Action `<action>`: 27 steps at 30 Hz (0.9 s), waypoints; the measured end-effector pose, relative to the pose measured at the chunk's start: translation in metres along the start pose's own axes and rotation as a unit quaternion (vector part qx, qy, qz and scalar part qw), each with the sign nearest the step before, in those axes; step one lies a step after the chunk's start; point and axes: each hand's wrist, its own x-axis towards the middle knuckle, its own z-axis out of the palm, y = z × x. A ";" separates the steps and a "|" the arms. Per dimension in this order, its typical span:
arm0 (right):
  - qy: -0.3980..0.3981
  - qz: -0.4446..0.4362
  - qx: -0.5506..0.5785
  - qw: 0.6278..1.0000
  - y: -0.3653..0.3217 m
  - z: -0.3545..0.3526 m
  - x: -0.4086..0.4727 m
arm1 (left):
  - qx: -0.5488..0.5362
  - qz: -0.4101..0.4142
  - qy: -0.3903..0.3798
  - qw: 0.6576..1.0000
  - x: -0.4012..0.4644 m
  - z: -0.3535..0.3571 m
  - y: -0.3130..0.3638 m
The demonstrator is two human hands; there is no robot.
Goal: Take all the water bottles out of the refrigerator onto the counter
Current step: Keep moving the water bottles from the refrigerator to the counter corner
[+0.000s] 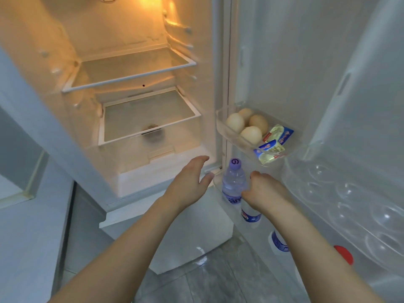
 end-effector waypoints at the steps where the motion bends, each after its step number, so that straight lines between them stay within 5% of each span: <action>1: -0.014 0.007 -0.011 1.000 0.004 0.001 0.001 | -0.012 0.004 -0.007 1.000 0.006 0.004 0.006; 8: -0.051 0.031 0.086 0.994 0.018 0.012 0.004 | -0.084 0.011 -0.046 0.995 0.030 0.028 0.038; 18: 0.060 0.004 0.102 0.993 0.029 0.027 -0.001 | -0.090 -0.032 -0.037 0.995 0.035 0.044 0.043; 22: 0.017 -0.012 0.195 0.981 0.023 0.017 -0.015 | -0.111 -0.034 0.030 0.993 0.022 0.042 0.036; 27: 0.087 -0.024 0.223 0.971 0.016 0.012 -0.024 | -0.170 -0.034 0.164 0.971 0.008 0.017 0.029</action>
